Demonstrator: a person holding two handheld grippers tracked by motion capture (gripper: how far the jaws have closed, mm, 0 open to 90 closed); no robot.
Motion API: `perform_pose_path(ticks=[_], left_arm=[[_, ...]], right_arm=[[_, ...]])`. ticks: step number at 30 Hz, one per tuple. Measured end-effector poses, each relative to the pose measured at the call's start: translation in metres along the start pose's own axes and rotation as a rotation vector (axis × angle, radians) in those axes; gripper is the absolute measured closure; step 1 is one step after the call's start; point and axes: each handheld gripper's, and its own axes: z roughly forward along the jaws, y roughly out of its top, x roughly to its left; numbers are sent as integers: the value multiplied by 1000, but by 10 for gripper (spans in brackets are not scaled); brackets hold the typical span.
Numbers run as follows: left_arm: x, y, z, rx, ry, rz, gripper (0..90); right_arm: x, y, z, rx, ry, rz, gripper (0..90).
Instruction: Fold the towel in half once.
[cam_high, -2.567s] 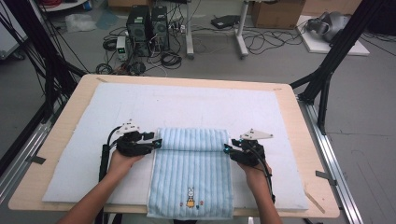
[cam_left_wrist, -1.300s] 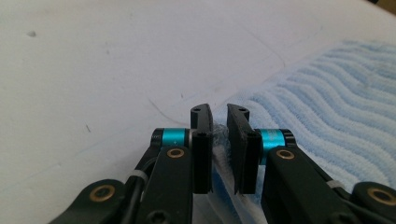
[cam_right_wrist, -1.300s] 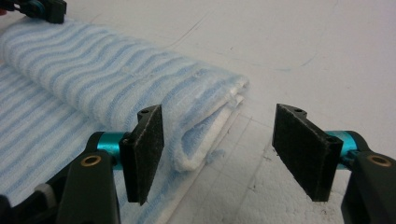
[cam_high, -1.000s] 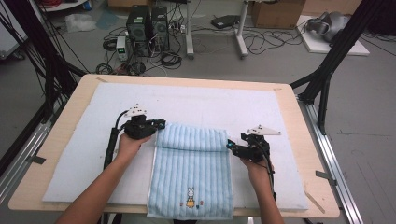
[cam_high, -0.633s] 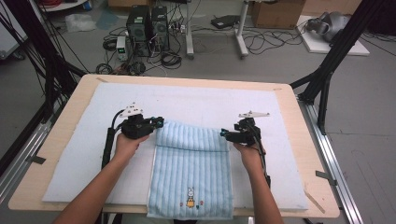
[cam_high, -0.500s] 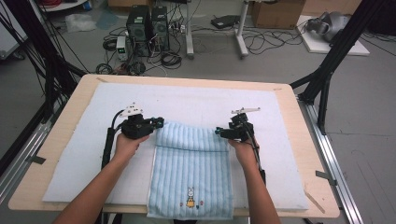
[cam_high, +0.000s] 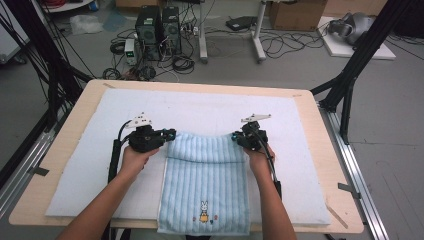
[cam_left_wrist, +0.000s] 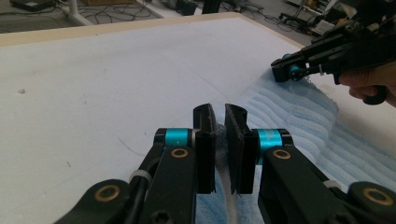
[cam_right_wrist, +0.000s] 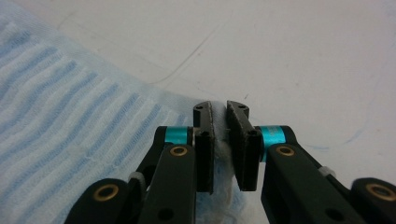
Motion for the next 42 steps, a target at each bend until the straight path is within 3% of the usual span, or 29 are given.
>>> perform_pose_path(ticks=[8,13,17,23,26,30,34,35,38,42], left_arm=[[-11,-9,-15,-8,-31,-4,822],[-11,-21,-18,37,-33,-8,821],[-13,-28,-21,66,-45,-16,821],[-21,-41,-24,122,-64,-10,820],[-27,-47,-22,157,-72,-7,820],[-34,-51,-21,180,-96,1,818],[-37,-51,-22,191,-104,8,811],[-37,-52,-22,198,-106,-3,790],[-33,-50,-21,181,-82,-42,564],[-22,-39,-25,116,-17,-78,488]], right_arm=[[9,-11,-43,-127,29,-29,807],[17,-27,-61,-155,78,-44,807],[26,-44,-67,-141,113,-64,808],[30,-66,-71,-88,137,-50,805],[32,-72,-71,-52,128,-59,803],[33,-73,-75,-31,79,-77,812],[32,-75,-80,-29,86,-71,813],[33,-77,-80,-20,93,-75,803],[32,-79,-82,-30,86,-68,674],[24,-72,-88,-118,61,-7,586]])
